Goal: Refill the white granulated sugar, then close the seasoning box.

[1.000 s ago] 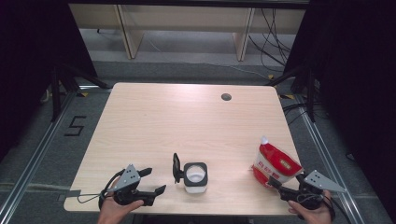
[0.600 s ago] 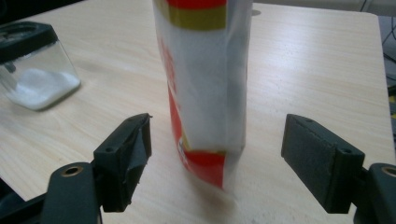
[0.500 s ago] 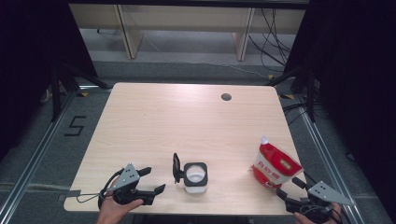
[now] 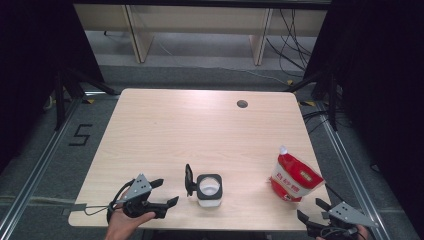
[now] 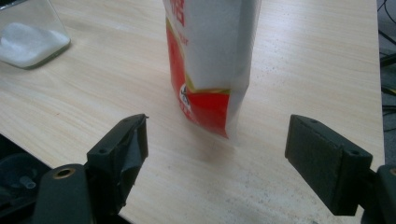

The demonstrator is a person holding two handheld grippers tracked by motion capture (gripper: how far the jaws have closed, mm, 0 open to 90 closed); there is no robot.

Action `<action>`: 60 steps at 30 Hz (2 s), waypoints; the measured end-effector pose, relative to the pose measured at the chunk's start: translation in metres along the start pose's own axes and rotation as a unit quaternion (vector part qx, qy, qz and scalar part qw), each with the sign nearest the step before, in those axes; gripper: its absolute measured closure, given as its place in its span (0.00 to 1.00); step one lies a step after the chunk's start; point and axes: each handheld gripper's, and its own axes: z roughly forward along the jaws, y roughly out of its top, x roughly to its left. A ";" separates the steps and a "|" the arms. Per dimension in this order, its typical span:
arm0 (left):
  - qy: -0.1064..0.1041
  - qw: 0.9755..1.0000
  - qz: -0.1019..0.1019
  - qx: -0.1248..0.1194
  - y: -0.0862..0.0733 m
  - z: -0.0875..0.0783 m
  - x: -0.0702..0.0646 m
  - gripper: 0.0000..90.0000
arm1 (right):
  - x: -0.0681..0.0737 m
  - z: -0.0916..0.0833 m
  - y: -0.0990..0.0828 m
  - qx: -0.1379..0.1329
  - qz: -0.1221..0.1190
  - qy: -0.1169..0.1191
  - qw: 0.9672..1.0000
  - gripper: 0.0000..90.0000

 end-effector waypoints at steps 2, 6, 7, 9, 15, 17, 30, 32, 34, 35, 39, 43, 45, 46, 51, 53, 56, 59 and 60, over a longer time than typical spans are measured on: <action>-0.003 1.000 0.011 0.000 0.000 0.000 0.001 0.21 | 0.003 -0.001 -0.001 0.006 0.009 -0.007 1.000 0.25; -0.003 1.000 -0.007 -0.005 0.000 0.001 -0.001 0.21 | 0.005 0.000 -0.002 0.011 -0.009 -0.002 1.000 0.24; -0.002 1.000 -0.002 0.001 0.001 -0.001 -0.001 0.21 | 0.005 0.000 -0.001 0.007 -0.023 -0.005 1.000 0.24; -0.003 1.000 0.007 0.000 0.002 -0.001 0.000 0.21 | 0.007 -0.001 -0.002 0.015 -0.008 0.000 1.000 0.24; -0.004 1.000 0.002 -0.004 0.007 -0.001 -0.002 0.21 | 0.010 -0.002 -0.004 0.021 -0.004 0.002 1.000 0.24; -0.002 1.000 -0.006 -0.007 0.007 -0.001 -0.003 0.21 | 0.010 -0.002 -0.004 0.020 -0.002 0.001 1.000 0.24; 0.002 0.999 0.046 -0.021 0.022 -0.006 -0.010 0.91 | 0.010 -0.003 -0.005 0.027 -0.004 0.002 1.000 0.24; 0.003 0.998 0.060 -0.016 0.027 -0.006 -0.012 0.97 | 0.014 -0.004 -0.005 0.028 -0.001 -0.002 1.000 0.24; -0.003 0.998 0.052 -0.023 0.028 -0.005 -0.014 0.99 | 0.017 -0.004 -0.005 0.035 0.012 -0.002 0.999 0.24; -0.004 0.998 0.064 -0.021 0.033 -0.006 -0.016 0.99 | 0.014 -0.003 -0.004 0.028 -0.009 -0.002 1.000 0.24; -0.014 0.998 0.065 -0.022 0.041 -0.004 -0.023 0.99 | 0.016 -0.004 -0.004 0.031 0.006 -0.003 0.999 0.24; -0.016 0.996 0.082 -0.022 0.049 -0.001 -0.026 0.99 | 0.016 -0.005 -0.004 0.035 0.007 -0.005 0.999 0.24; -0.019 0.996 0.085 -0.020 0.051 0.000 -0.027 0.99 | 0.013 -0.003 -0.004 0.028 -0.010 0.002 1.000 0.24; -0.019 0.996 0.085 -0.020 0.051 0.000 -0.027 0.99 | 0.013 -0.003 -0.004 0.027 -0.011 0.000 1.000 0.24; -0.014 0.996 0.091 -0.010 0.053 0.004 -0.031 0.99 | 0.015 -0.003 -0.004 0.030 -0.001 -0.005 1.000 0.24; -0.011 0.996 0.091 -0.010 0.055 0.002 -0.030 0.99 | 0.016 -0.004 -0.004 0.032 0.006 -0.004 0.999 0.24; -0.012 0.995 0.095 -0.012 0.058 0.001 -0.030 0.99 | 0.014 -0.002 -0.004 0.026 -0.006 -0.005 1.000 0.24; -0.012 0.995 0.098 -0.018 0.064 -0.002 -0.030 0.99 | 0.015 -0.003 -0.004 0.027 -0.003 -0.004 1.000 0.24; -0.007 0.995 0.102 -0.015 0.066 -0.003 -0.030 0.99 | 0.015 -0.003 -0.004 0.026 -0.002 -0.004 1.000 0.24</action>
